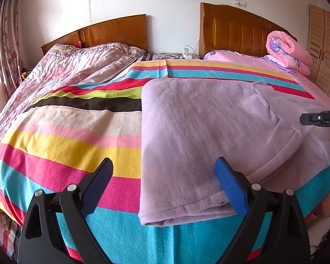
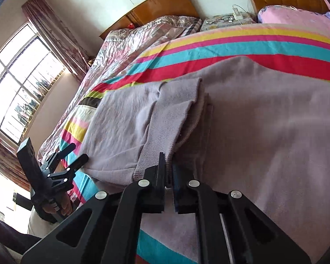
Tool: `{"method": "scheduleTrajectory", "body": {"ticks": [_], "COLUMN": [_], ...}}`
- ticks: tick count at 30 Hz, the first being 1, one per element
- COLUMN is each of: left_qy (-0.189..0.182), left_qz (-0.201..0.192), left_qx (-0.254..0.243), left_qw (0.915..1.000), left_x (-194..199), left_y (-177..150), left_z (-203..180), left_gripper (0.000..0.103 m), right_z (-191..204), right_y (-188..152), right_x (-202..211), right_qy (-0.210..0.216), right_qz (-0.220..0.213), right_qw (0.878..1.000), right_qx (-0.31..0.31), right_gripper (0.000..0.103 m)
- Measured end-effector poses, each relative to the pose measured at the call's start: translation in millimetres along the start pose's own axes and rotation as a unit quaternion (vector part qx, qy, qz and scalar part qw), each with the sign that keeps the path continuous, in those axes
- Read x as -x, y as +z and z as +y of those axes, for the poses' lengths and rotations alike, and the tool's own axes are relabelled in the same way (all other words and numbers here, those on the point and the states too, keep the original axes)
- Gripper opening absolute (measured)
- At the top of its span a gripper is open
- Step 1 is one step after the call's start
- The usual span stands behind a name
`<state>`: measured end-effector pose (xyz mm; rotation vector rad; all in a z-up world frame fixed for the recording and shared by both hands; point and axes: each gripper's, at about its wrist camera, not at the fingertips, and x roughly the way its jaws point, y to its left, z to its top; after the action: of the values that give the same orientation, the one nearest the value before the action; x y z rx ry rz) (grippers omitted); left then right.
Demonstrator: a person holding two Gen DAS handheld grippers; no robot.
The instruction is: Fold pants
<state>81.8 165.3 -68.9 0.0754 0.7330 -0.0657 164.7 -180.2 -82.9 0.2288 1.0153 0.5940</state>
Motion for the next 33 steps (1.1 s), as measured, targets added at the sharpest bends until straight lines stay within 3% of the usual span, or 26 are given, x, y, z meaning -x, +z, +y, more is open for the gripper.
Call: {"method": "scheduleTrajectory", "body": {"ticks": [2,4,7,9,10,11,12,16,20,25,33], "left_qy": [0.001,0.002,0.009,0.013,0.015,0.018,0.021,0.023,0.015,0.008,0.011], "left_qz": [0.007,0.008,0.012,0.010,0.008,0.005,0.002,-0.003,-0.003,0.002,-0.019], "left_qx": [-0.007,-0.010,-0.010,-0.008,-0.005,-0.003,-0.002,0.002,0.004,0.004,-0.040], "left_qw": [1.0000,0.9999,0.9998,0.9998,0.9998,0.9998,0.9998,0.9997,0.9999,1.0000,0.9989], "left_x": [-4,-5,-4,-1,1,3,5,6,4,-6,8], "left_y": [0,-1,-2,-2,-2,-1,-1,2,1,1,19], "left_z": [-3,-3,0,4,6,8,9,10,7,5,-11], "left_gripper": [0.094,0.094,0.094,0.094,0.094,0.094,0.094,0.094,0.094,0.094,0.095], "right_z": [-15,-15,-12,-13,-16,-18,-19,-12,-7,-16,14], "right_y": [-10,-10,-5,-3,-2,-2,-2,-4,-1,-3,-5], "right_x": [-15,-14,-7,1,3,3,1,-17,-22,-28,32], "right_qy": [0.001,0.010,0.004,-0.001,0.001,0.004,0.008,0.018,0.018,0.064,0.050], "right_qz": [0.020,0.012,0.008,-0.003,-0.007,-0.009,-0.003,0.029,0.050,0.068,-0.010], "right_qw": [0.999,1.000,1.000,1.000,1.000,1.000,1.000,0.999,0.999,0.995,0.999], "right_qx": [-0.025,-0.015,-0.008,-0.004,-0.006,-0.010,-0.013,0.000,0.000,-0.041,-0.003], "right_gripper": [0.009,0.010,0.023,0.048,0.074,0.079,0.079,0.064,0.060,0.018,0.016]}}
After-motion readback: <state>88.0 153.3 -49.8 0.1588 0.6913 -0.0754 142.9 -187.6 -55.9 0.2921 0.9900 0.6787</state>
